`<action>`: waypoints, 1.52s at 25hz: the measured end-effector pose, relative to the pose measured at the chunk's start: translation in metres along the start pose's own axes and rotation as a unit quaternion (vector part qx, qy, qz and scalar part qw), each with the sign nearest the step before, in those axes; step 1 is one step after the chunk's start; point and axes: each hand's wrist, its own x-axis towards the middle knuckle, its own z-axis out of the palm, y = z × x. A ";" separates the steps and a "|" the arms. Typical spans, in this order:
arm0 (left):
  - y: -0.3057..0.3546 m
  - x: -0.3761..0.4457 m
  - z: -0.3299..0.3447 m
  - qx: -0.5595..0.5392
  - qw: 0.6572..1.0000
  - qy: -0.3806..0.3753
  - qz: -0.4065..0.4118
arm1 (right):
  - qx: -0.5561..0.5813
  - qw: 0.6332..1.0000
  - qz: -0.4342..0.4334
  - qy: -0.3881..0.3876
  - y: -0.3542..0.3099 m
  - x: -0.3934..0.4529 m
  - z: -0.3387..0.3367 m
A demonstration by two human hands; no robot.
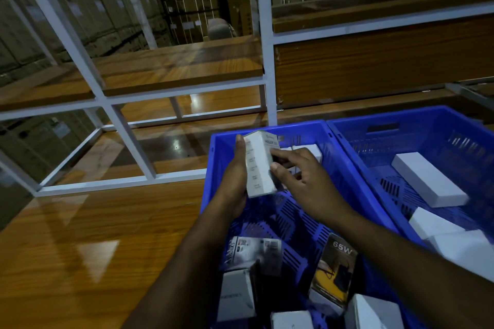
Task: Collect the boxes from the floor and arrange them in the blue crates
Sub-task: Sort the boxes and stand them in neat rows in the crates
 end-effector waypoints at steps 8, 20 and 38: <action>0.003 0.004 -0.006 -0.114 0.992 -0.055 -0.022 | 0.063 0.996 0.054 0.044 0.000 0.004 -0.005; 0.007 0.000 -0.017 -0.168 0.981 -0.038 -0.092 | 0.076 0.995 -0.019 -0.057 -0.013 -0.008 0.005; -0.009 0.021 -0.018 0.044 0.997 0.053 0.028 | 0.013 0.978 0.146 -0.145 -0.006 0.000 -0.001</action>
